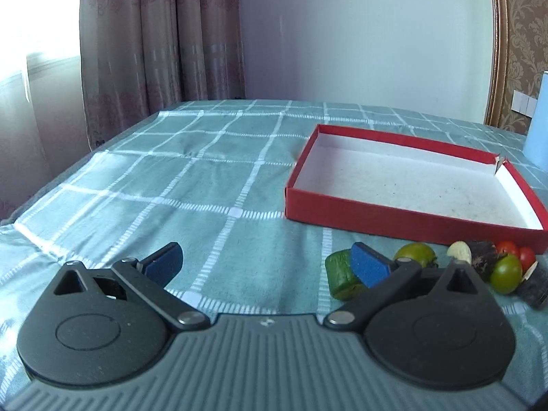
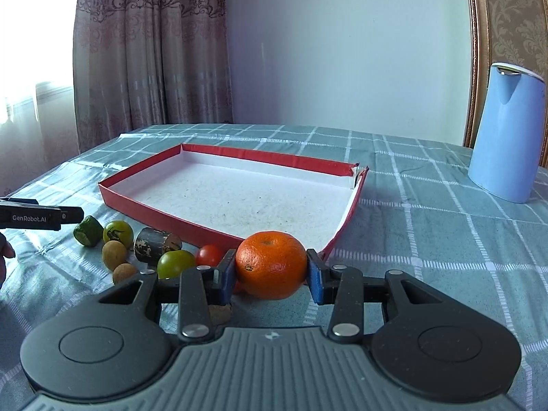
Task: Organize fruits
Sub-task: 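Close the right tool on the orange while the left tool approaches the cucumber slice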
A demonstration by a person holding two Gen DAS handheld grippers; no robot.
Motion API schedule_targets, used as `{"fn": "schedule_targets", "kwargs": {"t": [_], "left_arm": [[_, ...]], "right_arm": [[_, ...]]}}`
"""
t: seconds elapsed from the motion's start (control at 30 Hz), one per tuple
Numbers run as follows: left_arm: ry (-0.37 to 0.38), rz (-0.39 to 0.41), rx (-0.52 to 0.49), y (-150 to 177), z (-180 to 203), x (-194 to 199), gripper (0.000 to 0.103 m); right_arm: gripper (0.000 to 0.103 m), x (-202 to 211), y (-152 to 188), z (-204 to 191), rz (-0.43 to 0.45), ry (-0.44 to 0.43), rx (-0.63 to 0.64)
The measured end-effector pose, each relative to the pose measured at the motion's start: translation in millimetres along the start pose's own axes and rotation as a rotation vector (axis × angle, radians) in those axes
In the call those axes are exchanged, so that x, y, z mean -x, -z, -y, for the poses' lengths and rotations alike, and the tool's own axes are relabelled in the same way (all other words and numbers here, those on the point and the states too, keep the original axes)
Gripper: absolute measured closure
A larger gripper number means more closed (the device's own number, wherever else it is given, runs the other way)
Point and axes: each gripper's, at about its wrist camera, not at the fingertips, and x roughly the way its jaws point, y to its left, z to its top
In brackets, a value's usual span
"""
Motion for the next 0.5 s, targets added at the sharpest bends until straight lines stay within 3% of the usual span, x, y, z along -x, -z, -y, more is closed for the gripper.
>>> {"fn": "schedule_targets", "kwargs": {"t": [0.1, 0.2, 0.33, 0.43, 0.5], "left_arm": [[0.000, 0.001, -0.018, -2, 10, -3, 0.000], [0.059, 0.001, -0.030, -7, 19, -2, 0.000], [0.027, -0.001, -0.079, -5, 30, -4, 0.000], [0.023, -0.044, -0.105, -1, 35, -14, 0.000], [0.027, -0.060, -0.100, 1, 34, -17, 0.006]], "right_arm": [[0.063, 0, 1, -2, 0.001, -0.003, 0.011], [0.063, -2, 2, -3, -0.008, -0.005, 0.011], [0.063, -2, 2, -2, -0.011, -0.006, 0.009], [0.063, -2, 3, -2, -0.011, -0.008, 0.007], [0.063, -2, 3, -2, -0.010, -0.011, 0.007]]}}
